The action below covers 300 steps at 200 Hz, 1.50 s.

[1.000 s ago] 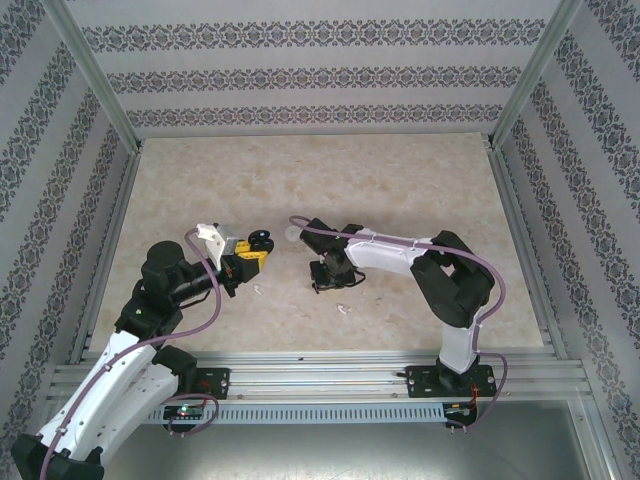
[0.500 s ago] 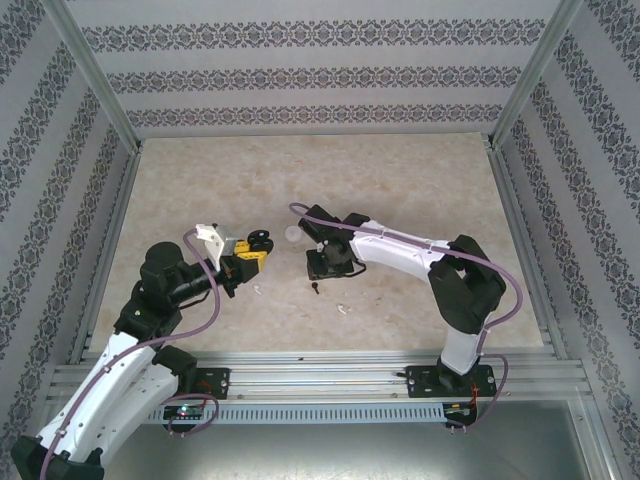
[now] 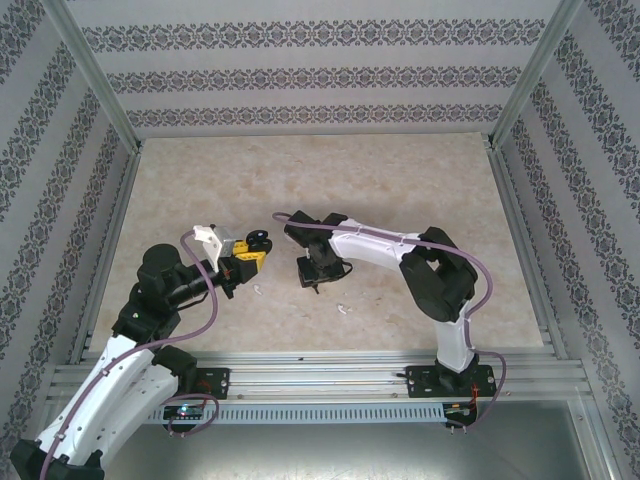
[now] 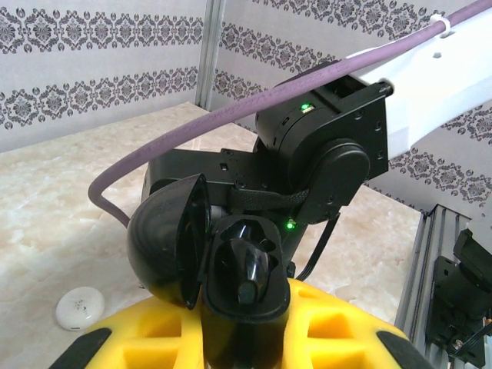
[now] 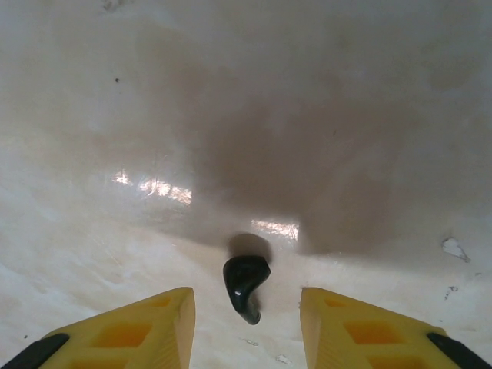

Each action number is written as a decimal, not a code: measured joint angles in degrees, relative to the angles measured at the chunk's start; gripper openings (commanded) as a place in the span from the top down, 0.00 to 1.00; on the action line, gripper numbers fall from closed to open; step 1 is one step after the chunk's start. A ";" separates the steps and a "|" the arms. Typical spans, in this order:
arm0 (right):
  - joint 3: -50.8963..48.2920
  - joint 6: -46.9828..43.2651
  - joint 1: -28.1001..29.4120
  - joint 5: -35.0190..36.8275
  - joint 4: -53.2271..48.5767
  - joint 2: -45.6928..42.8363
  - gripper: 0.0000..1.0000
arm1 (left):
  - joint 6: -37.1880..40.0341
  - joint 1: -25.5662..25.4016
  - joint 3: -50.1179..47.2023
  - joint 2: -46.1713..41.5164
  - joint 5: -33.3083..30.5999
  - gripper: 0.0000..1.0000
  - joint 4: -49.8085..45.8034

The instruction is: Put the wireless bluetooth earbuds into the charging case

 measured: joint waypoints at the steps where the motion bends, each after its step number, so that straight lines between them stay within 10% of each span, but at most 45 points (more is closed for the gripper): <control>1: 0.02 -0.04 0.00 0.02 -0.04 0.09 0.59 | 0.02 0.00 0.00 0.00 0.02 0.97 0.00; 181: 2.23 -0.11 0.11 -0.61 -1.57 3.52 0.82 | 0.39 0.00 0.00 1.11 0.04 0.97 0.02; 300: -0.07 2.51 -0.92 7.50 0.70 -24.15 0.85 | -0.90 0.00 -1.40 4.55 4.87 0.97 9.70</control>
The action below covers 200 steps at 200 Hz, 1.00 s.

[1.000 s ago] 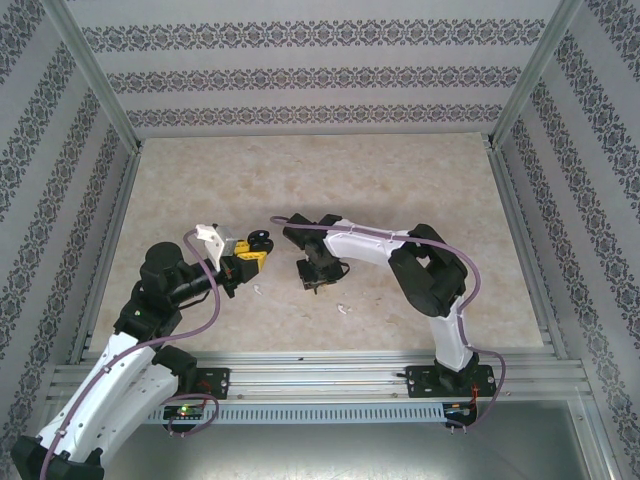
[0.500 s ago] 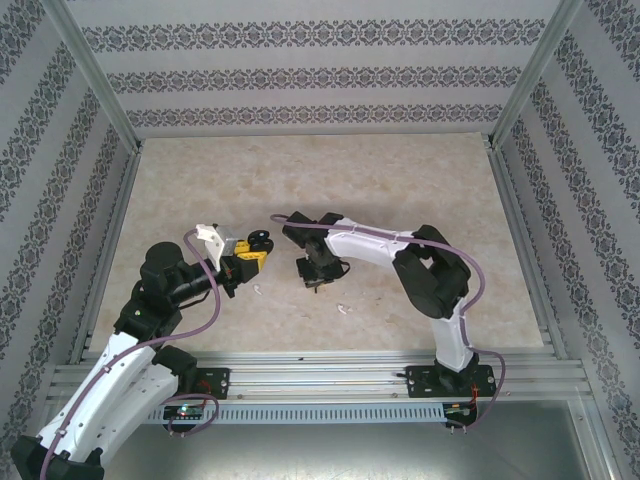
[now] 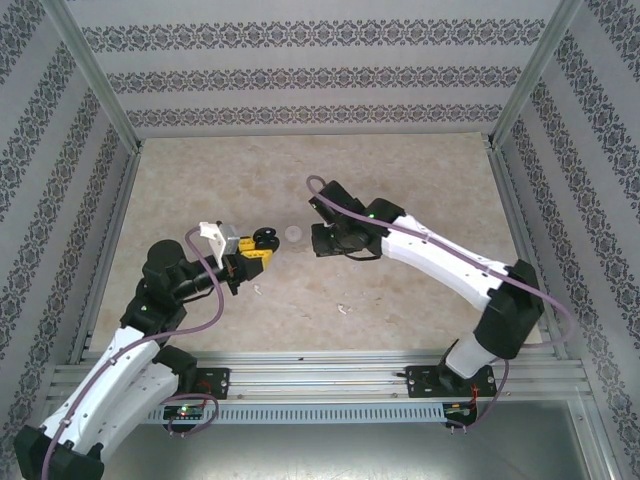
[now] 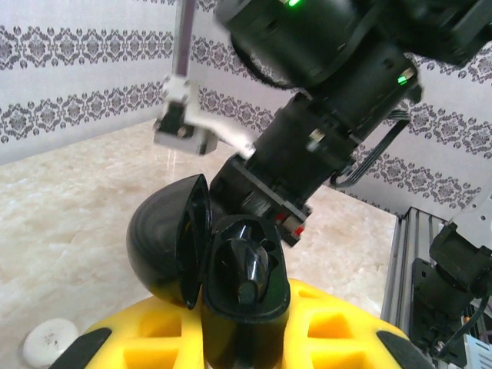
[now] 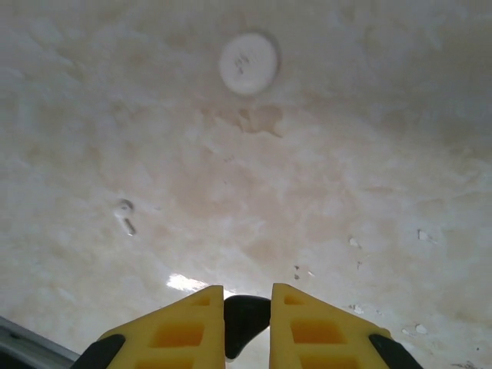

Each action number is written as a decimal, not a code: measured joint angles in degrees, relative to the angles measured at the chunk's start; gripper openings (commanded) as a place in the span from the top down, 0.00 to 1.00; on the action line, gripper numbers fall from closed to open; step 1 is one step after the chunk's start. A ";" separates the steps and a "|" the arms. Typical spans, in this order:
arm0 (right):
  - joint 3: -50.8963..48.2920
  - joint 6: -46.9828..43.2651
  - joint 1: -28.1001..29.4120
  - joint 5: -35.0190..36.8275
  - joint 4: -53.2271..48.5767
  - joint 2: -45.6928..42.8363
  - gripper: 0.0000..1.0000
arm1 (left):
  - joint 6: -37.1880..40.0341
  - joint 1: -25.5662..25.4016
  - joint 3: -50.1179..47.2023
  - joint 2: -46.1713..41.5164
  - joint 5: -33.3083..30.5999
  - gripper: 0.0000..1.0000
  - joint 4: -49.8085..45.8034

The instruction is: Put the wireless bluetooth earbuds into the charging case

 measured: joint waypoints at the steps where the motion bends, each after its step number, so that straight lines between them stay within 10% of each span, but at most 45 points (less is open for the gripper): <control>1: 0.00 0.00 0.00 0.02 0.04 -0.13 0.85 | -0.02 0.00 0.00 0.09 0.00 0.97 0.07; 200: 12.28 -7.15 8.85 5.16 5.03 -3.87 0.86 | -0.24 0.00 1.22 11.04 2.71 0.98 10.03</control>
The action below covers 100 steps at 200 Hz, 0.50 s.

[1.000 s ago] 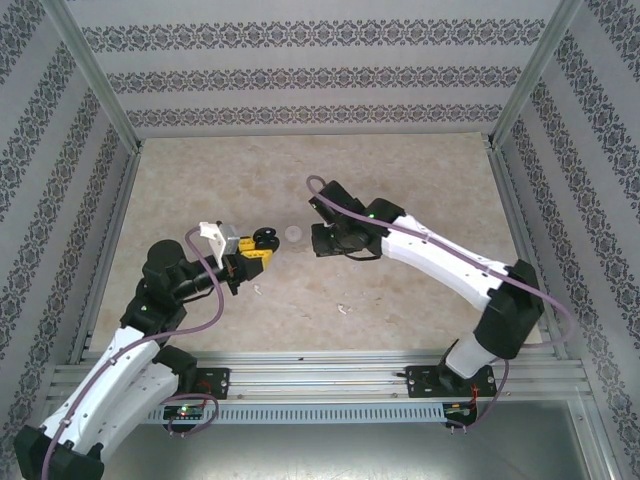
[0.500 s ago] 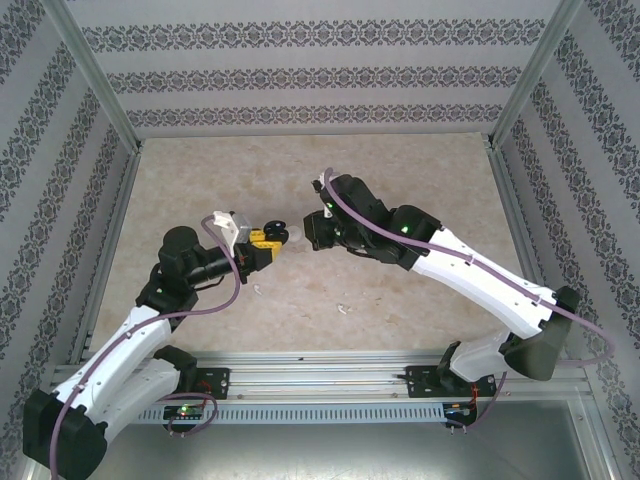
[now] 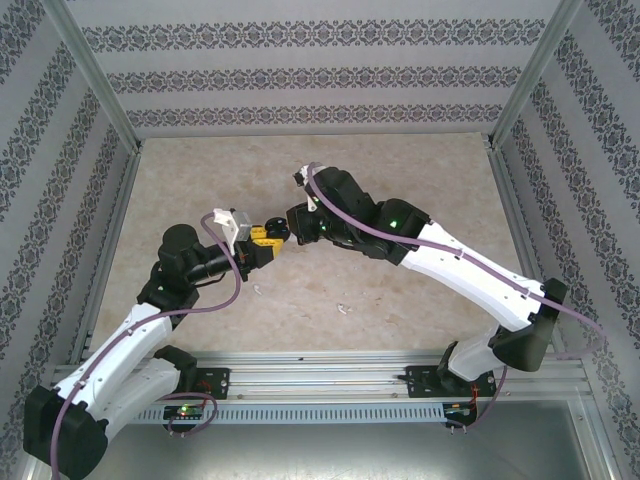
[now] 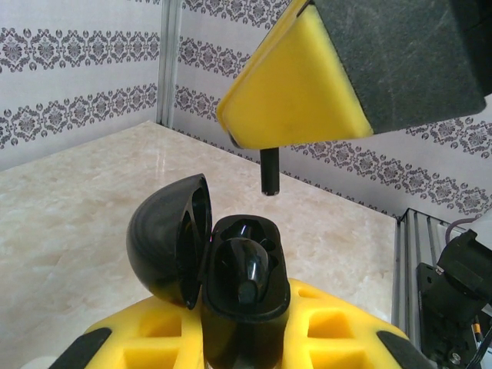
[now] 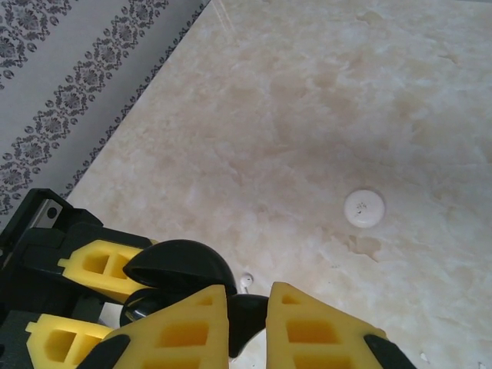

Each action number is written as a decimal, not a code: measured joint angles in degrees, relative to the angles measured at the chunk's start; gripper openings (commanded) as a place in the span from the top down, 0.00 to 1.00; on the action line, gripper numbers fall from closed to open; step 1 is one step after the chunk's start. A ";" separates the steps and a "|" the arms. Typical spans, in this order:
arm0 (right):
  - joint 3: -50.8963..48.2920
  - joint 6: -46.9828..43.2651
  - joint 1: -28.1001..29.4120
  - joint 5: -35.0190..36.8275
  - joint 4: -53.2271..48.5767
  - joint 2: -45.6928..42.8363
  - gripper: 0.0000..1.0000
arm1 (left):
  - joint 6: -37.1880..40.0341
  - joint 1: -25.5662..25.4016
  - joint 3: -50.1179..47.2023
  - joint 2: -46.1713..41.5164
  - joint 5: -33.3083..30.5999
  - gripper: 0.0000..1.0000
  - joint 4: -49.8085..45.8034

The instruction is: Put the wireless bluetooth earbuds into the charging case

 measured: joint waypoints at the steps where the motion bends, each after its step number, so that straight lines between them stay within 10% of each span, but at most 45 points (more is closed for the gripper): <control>1: 0.02 0.00 0.02 0.00 0.00 0.02 0.86 | 0.00 0.00 0.00 0.02 0.00 0.98 0.04; 100: 1.18 -0.02 1.57 -0.02 0.02 1.07 0.87 | -0.85 0.00 0.00 0.55 0.00 0.98 1.70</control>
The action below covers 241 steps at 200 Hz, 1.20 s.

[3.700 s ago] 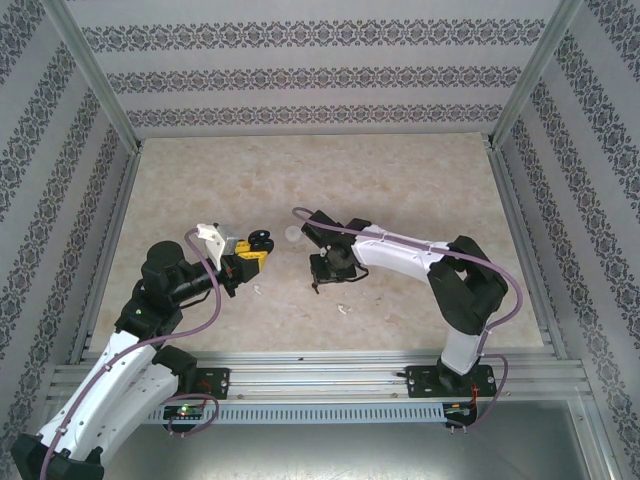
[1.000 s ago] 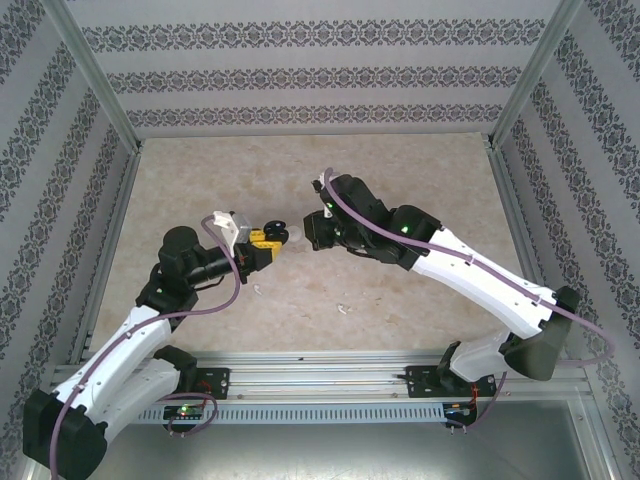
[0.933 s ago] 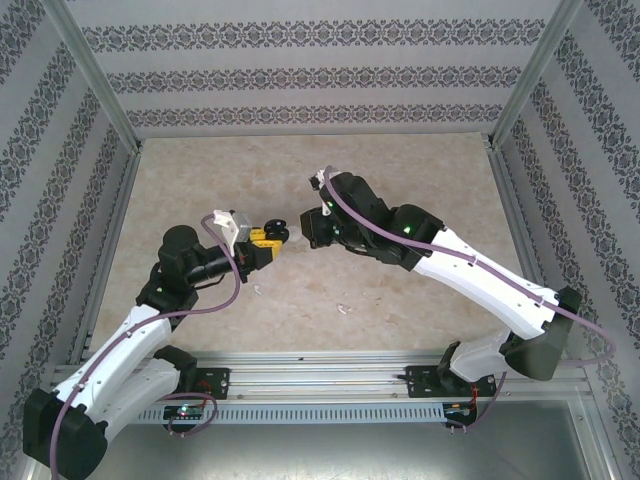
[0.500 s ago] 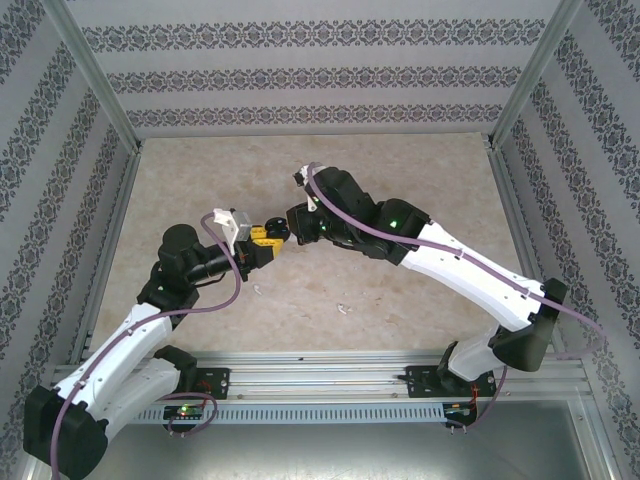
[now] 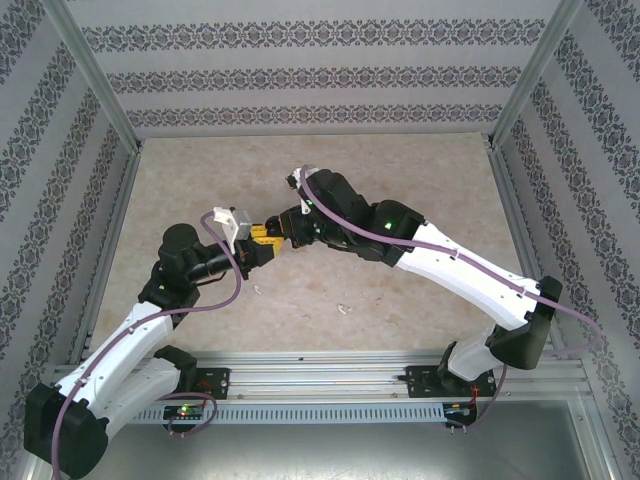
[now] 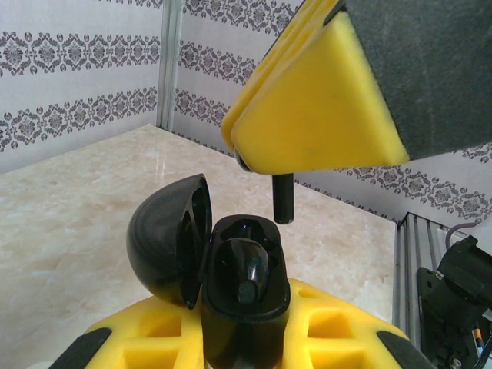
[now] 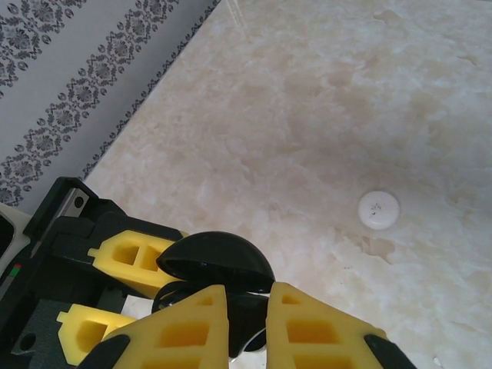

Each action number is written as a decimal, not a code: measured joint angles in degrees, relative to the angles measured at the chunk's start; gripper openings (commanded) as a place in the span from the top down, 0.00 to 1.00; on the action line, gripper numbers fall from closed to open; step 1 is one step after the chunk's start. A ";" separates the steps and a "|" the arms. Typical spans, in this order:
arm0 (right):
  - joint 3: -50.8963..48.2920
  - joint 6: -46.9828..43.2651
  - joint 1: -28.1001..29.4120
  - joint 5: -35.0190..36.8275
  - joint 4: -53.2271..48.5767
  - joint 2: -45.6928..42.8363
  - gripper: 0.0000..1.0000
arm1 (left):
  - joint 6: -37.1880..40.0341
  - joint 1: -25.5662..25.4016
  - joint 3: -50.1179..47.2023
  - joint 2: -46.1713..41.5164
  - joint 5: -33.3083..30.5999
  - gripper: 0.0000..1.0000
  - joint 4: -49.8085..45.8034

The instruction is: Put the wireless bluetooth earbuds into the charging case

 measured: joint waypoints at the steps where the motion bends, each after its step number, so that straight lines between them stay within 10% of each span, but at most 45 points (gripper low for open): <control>1: 0.02 0.00 -0.02 0.00 0.02 0.04 0.87 | 0.00 0.00 0.00 0.00 0.00 0.98 0.09; 241: -2.01 -2.73 2.97 6.97 5.97 1.42 0.87 | -1.55 0.00 0.00 0.00 0.00 0.98 -0.50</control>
